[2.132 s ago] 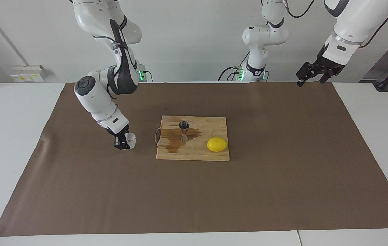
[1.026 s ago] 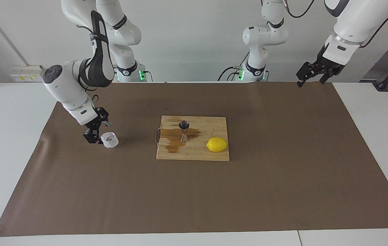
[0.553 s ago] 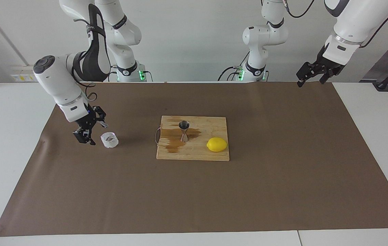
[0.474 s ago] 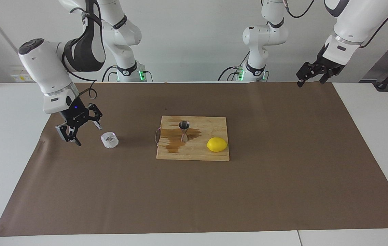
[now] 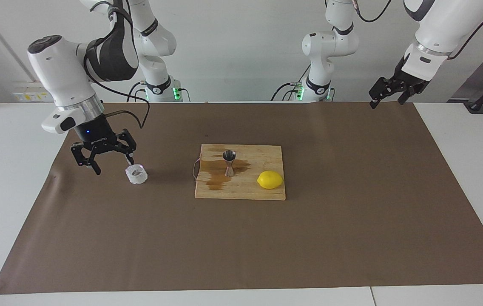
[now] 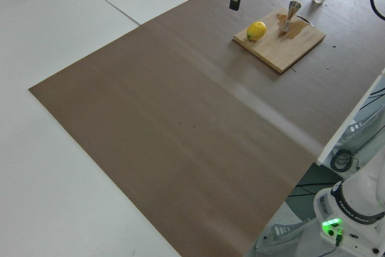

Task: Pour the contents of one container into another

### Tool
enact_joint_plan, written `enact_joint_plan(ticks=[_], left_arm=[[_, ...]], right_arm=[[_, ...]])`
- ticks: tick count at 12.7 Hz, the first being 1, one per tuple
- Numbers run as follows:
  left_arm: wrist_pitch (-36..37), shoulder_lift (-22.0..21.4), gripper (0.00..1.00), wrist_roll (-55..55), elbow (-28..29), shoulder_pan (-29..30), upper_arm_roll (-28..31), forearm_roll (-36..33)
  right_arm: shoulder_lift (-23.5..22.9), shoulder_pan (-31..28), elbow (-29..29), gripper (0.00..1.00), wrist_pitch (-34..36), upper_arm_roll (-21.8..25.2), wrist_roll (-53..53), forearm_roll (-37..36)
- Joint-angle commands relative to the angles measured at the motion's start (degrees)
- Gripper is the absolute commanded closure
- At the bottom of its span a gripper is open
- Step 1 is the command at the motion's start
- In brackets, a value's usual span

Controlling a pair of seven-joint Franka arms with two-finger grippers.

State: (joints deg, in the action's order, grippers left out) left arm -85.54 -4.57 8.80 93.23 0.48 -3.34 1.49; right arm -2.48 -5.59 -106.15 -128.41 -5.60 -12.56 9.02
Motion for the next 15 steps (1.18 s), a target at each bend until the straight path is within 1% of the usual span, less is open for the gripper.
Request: enact_joint_plan(ticks=[1,2,3,4,6,8,9,11,12,15], left_arm=[[0.55,-0.70,0.00,-0.45,0.73,0.40,-0.17,-0.43],[0.55,-0.70,0.00,-0.45,0.64,0.40,-0.17,-0.43],[0.55,-0.70,0.00,-0.45,0.64,0.40,-0.17,-0.43],[0.55,-0.70,0.00,-0.45,0.73,0.40,-0.17,-0.43],[0.55,-0.70,0.00,-0.45,0.73,0.40,-0.26,-0.43],[0.55,-0.70,0.00,-0.45,0.73,0.40,-0.17,-0.43],[0.55,-0.70,0.00,-0.45,0.73,0.40,-0.17,-0.43],[0.55,-0.70,0.00,-0.45,0.64,0.40,-0.26,-0.43],[0.55,-0.70,0.00,-0.45,0.73,0.40,-0.17,-0.43],[0.55,-0.70,0.00,-0.45,0.64,0.40,-0.17,-0.43]], right_arm=[[0.90,0.23,8.55,0.00,9.71,-0.38,15.50,-5.57],[0.29,0.32,13.55,0.00,15.50,-0.55,18.16,-7.24],[0.03,0.32,17.08,0.00,20.61,-0.56,18.96,-7.43],[-0.06,0.32,19.21,0.00,24.75,-0.56,19.32,-7.43],[0.29,0.76,21.24,0.00,32.58,-0.64,20.20,-7.61],[0.20,1.20,23.00,0.00,36.20,-0.73,24.40,-7.61],[0.72,1.11,21.53,0.00,37.17,-0.91,25.99,-7.70],[2.57,1.11,18.89,0.00,42.61,-1.08,24.61,-7.79],[3.09,1.11,18.27,0.00,42.63,-1.08,23.90,-7.79],[2.40,1.02,19.23,0.00,41.40,-1.08,22.23,-7.96]])
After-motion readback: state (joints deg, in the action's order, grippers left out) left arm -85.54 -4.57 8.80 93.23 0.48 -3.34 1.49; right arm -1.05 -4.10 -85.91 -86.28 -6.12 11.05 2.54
